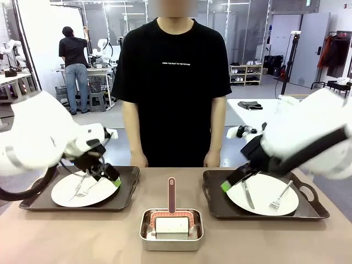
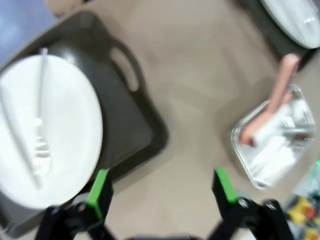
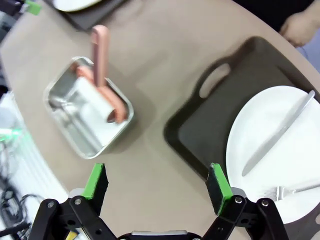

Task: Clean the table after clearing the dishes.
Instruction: When the left (or right) Handle tray is removed, use the left hand (or right hand) to clean the left (or right) side of the table with the Lint Roller.

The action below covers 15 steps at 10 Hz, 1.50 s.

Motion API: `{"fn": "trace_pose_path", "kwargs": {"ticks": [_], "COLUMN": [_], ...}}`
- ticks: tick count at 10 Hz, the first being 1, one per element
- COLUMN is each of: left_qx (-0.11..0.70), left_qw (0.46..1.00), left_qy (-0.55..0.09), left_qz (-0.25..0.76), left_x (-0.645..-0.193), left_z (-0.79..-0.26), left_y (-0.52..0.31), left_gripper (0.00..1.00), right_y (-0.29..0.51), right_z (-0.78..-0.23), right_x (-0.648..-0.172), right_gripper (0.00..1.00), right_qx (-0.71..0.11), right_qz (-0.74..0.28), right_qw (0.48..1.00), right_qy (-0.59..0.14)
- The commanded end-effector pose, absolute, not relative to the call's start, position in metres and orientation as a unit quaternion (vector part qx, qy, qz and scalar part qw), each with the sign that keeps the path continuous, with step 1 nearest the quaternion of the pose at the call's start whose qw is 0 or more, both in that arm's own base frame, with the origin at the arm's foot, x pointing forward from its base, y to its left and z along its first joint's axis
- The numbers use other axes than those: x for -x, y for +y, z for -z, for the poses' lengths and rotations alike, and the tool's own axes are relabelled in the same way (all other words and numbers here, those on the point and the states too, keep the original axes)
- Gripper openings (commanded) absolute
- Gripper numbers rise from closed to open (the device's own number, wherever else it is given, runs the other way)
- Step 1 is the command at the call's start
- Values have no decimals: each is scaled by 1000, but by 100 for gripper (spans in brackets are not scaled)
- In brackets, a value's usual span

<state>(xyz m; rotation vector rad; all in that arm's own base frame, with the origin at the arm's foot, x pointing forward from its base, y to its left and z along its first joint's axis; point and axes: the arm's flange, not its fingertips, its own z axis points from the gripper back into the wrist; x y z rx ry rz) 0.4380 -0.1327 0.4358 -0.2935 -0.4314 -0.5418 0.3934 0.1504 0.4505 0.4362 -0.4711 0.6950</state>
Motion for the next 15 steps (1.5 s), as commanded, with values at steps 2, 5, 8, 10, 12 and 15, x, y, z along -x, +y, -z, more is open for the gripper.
{"fn": "trace_pose_path", "kwargs": {"ticks": [2, 5, 8, 10, 12, 15], "left_qx": [306, 454, 532, 567, 575, 569], "left_qw": [914, 862, 825, 805, 797, 803], "left_qy": [-138, -122, -151, -170, -178, -152], "left_qz": [228, 188, 115, 30, -44, -87], "left_x": [-468, -471, -461, -450, -438, -407], "left_z": [-464, -476, -456, -454, -448, -430], "left_y": [-51, 36, 124, 184, 233, 290], "left_gripper": [100, 100, 100, 100, 100, 100], "right_y": [76, 24, -36, -89, -140, -200], "right_z": [-463, -465, -456, -448, -439, -414], "right_x": [-416, -420, -408, -390, -371, -340], "right_gripper": [100, 100, 100, 100, 100, 100], "right_qx": [-339, -474, -548, -582, -589, -603], "right_qz": [-322, -297, -230, -184, -138, -77], "right_qw": [863, 806, 773, 759, 758, 745], "right_qy": [-189, -194, -223, -227, -244, -274]}}
